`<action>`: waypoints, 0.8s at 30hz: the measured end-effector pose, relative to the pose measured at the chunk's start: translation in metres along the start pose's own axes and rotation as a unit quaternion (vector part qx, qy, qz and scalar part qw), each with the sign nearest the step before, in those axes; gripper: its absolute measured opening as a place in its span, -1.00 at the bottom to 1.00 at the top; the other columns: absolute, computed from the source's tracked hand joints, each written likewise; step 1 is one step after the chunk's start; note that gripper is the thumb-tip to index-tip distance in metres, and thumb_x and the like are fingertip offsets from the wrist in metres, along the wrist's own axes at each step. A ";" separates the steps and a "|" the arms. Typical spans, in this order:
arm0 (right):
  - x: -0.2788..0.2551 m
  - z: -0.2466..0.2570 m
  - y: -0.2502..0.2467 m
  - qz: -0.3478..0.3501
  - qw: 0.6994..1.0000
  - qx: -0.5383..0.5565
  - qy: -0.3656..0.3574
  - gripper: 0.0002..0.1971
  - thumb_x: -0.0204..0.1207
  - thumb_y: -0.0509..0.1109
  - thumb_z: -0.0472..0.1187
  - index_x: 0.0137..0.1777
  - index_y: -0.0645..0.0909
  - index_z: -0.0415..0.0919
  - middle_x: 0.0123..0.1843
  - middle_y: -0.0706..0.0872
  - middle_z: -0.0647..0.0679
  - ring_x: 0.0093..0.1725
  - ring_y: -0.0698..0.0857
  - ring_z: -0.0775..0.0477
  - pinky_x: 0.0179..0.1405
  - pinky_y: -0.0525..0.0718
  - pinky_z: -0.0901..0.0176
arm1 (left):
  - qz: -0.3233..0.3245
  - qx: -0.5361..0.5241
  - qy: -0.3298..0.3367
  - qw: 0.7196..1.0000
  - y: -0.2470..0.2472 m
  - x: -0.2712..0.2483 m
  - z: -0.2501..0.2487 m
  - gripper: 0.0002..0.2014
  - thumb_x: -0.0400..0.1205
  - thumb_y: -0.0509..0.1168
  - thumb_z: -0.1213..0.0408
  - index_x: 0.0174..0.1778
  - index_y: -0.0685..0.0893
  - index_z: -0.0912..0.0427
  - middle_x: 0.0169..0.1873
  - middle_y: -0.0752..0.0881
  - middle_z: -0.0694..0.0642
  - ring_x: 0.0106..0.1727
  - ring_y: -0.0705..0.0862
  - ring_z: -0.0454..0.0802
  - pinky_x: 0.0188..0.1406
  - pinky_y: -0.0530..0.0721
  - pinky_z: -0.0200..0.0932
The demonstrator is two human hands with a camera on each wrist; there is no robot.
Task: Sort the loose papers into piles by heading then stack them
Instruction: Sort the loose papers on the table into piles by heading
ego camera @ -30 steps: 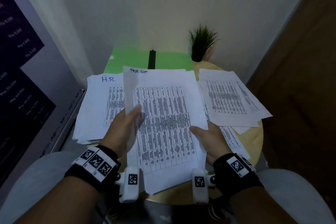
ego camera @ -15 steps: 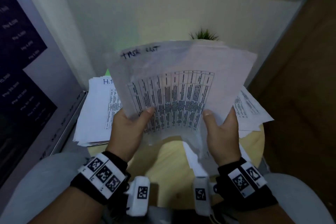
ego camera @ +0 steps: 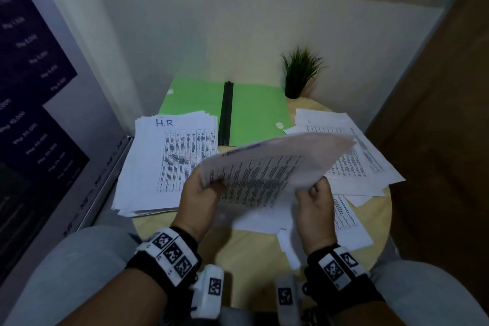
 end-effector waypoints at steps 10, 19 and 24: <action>-0.003 0.007 0.002 -0.010 0.995 -0.085 -0.060 -0.78 0.81 0.17 -0.37 0.18 0.60 -0.08 0.02 0.76 0.09 0.02 0.73 0.21 0.07 0.68 0.30 | 0.010 0.040 0.083 0.996 0.003 -0.008 -0.023 -0.71 0.81 0.15 0.39 0.21 0.57 -0.15 0.07 0.80 -0.31 0.18 0.71 -0.40 0.08 0.65 -0.49; -0.011 -0.037 0.008 0.096 0.969 -0.199 0.109 -0.62 0.79 0.19 -0.31 0.55 0.45 -0.05 0.21 0.66 0.18 0.18 0.69 -0.16 0.02 0.51 0.21 | -0.015 0.235 -0.106 0.966 -0.010 0.007 0.048 -0.66 0.81 0.06 0.24 0.52 0.32 0.10 0.13 0.70 0.24 0.00 0.68 0.04 0.11 0.72 0.05; 0.023 -0.038 -0.027 -0.013 0.984 -0.136 0.113 -0.82 0.68 0.41 -0.34 0.14 0.62 -0.03 0.06 0.82 -0.06 0.12 0.80 -0.16 0.23 0.73 -0.20 | -0.120 0.253 -0.074 0.957 -0.051 0.044 0.021 -0.66 0.77 0.08 0.46 0.49 0.42 0.25 0.02 0.67 0.21 -0.10 0.62 0.06 -0.10 0.54 -0.12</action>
Point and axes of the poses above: each hand's wrist, its own x-axis towards the middle knuckle, its own y-axis out of the palm, z = x × y, the point moved 4 cm from there along x, towards the middle knuckle
